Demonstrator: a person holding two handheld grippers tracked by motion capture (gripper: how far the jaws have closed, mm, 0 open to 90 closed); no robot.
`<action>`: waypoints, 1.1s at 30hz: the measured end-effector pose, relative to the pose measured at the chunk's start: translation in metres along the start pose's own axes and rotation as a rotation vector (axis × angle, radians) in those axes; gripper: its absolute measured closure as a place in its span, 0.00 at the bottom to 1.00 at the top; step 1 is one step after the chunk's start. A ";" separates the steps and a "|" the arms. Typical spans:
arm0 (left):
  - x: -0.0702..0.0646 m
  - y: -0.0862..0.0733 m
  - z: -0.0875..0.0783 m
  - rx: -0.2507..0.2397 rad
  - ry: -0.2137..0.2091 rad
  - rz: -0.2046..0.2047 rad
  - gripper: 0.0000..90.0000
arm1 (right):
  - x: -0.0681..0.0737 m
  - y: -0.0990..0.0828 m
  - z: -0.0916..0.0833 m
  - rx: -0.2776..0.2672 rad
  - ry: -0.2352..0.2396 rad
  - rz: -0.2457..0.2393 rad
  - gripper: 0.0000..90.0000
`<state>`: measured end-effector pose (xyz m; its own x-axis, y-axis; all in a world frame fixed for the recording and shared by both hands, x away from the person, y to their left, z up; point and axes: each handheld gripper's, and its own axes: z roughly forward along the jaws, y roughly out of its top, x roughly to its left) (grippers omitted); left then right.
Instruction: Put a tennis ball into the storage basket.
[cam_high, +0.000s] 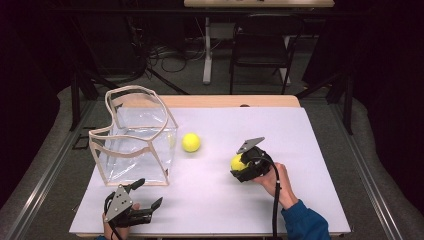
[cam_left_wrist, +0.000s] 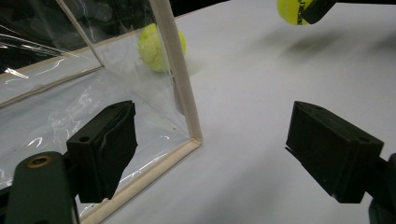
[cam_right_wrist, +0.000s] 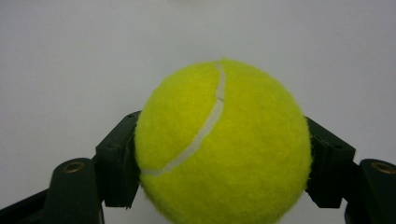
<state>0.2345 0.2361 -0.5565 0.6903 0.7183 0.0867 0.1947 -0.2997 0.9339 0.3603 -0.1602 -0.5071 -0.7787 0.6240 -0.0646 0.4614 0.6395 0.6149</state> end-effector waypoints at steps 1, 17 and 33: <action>0.000 0.000 0.000 0.000 0.000 -0.001 0.18 | 0.000 0.001 0.000 -0.002 0.002 -0.002 0.29; 0.000 0.000 0.000 -0.009 0.008 0.001 0.18 | 0.007 0.022 0.011 -0.025 0.039 -0.024 0.29; 0.000 0.000 0.000 -0.007 0.004 0.000 0.18 | 0.007 0.038 0.019 -0.054 0.069 -0.018 0.29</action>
<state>0.2348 0.2362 -0.5568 0.6874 0.7208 0.0885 0.1897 -0.2959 0.9362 0.3804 -0.1230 -0.4990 -0.8153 0.5785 -0.0229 0.4246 0.6244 0.6556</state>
